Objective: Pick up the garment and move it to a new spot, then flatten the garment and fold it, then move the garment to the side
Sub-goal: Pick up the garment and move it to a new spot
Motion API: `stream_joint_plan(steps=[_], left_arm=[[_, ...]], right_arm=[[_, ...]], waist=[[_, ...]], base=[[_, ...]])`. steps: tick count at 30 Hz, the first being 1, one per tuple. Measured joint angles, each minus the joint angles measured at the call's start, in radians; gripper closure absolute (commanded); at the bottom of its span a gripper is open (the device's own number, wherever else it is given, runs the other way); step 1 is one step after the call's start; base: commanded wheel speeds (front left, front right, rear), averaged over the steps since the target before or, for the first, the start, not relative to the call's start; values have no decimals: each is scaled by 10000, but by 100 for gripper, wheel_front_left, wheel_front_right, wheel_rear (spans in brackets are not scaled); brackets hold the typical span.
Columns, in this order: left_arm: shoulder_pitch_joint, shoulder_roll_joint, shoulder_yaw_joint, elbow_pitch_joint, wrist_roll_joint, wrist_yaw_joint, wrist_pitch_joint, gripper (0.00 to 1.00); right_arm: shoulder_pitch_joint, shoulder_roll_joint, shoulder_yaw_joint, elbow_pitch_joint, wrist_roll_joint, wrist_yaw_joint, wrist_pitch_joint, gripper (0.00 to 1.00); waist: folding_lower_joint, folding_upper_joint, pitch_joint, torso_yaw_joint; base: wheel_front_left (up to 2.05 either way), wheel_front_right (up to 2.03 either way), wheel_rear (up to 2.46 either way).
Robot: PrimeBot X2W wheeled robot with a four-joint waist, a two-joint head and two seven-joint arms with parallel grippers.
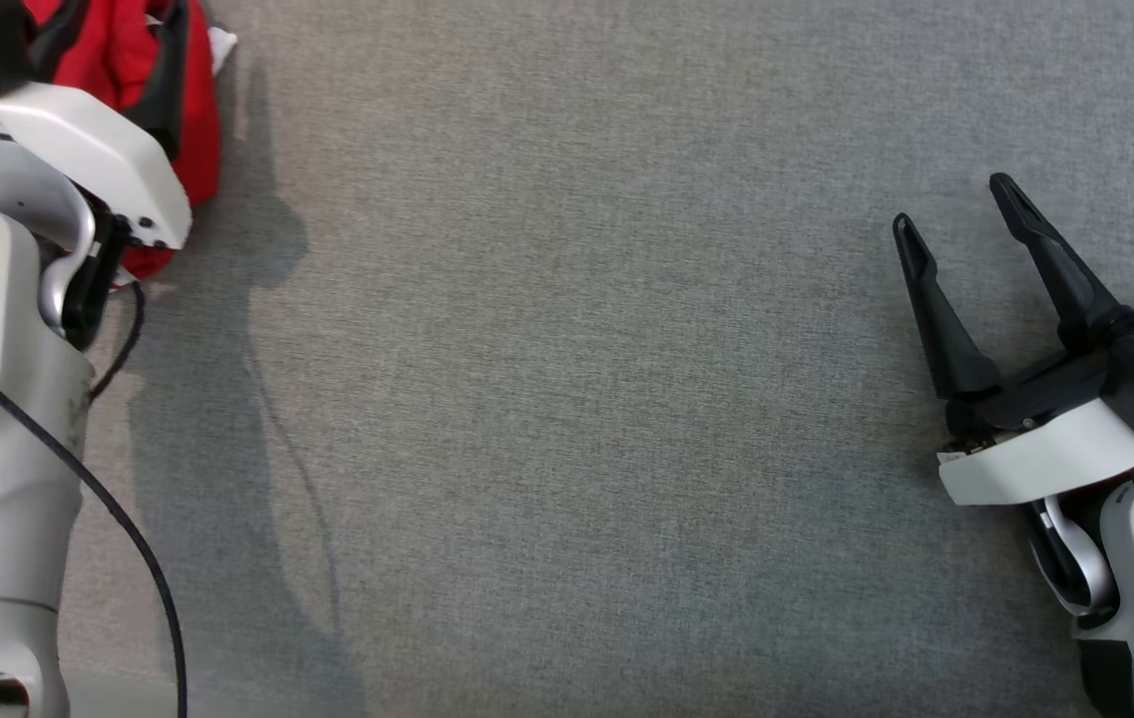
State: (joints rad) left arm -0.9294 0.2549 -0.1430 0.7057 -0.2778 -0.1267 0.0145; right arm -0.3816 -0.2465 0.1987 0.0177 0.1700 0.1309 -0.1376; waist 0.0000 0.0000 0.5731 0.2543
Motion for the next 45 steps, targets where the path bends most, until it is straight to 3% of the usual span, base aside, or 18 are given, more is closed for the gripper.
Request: stream_joint_plan(steps=[7,8,9,13,18,27,38,45], left_arm=[[-726,199,-230,1392,328,428,623,0],[-776,194,-184,1563,290,445,662,16],[-825,167,-142,1685,228,479,696,100],[-872,169,-46,2044,105,570,447,100],[-1022,326,19,1931,54,571,-635,100],[-1081,389,-27,357,-451,138,-1657,100],[64,-491,-454,-3659,-1887,50,-180,100],[843,-1064,-1154,-4982,-1877,439,644,100]], right_arm=[[-143,86,-56,-25,-17,0,-140,0],[-153,109,-69,-4,-12,2,-153,0],[-157,121,-81,27,-8,2,-173,0],[-181,134,-61,253,50,2,-267,0],[-172,244,-50,675,73,0,-487,0],[-161,836,-42,1597,332,0,-1016,0],[-98,1478,-403,2054,593,0,-1216,0],[28,1601,-593,1870,604,0,-1225,0]], waist=[[0,0,305,-327],[0,0,306,-347],[0,0,297,-355],[0,0,190,-372],[0,0,-158,-418],[0,0,-1286,-733],[0,0,-2428,-1873],[0,0,-2635,-2474]], base=[[0,0,0],[0,0,0],[0,0,0],[0,0,0],[0,0,0],[0,0,0],[0,0,0],[0,0,0]])
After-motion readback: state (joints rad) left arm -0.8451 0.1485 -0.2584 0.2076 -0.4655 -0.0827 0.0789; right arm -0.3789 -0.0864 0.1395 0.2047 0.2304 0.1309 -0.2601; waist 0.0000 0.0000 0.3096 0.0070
